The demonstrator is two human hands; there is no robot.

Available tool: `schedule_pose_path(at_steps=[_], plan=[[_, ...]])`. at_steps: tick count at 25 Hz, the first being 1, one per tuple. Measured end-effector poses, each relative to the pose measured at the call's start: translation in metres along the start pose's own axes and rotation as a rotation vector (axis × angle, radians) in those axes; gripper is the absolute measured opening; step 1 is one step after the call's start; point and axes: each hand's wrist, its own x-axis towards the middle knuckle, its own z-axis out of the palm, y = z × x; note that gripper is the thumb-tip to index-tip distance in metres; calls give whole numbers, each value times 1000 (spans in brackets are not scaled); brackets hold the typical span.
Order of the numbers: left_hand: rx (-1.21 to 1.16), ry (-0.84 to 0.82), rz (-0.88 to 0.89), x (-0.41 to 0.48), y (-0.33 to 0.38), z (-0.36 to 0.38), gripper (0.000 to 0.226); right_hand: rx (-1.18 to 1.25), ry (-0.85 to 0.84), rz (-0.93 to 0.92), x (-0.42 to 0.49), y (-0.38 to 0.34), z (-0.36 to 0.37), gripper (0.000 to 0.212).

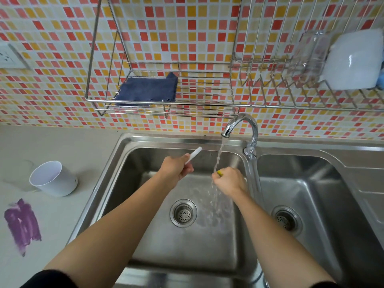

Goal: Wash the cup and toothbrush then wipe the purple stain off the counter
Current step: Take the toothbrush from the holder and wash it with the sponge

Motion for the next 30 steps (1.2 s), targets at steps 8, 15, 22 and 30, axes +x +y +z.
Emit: schedule_pose_path(at_steps=[8,15,22,30], plan=[[-198,-161,-107,-11,-8,4,18,157,-72,66,24,31,-22,43],[275,-264,186,-10,-17,26,27,129,-45,113,34,47,-52,65],[520,-90,271,3,-21,19,23,55,-72,-50,26,52,-31,52],[902,7,590,-7,-26,15,44,-212,-105,12,-9,33,2,37]])
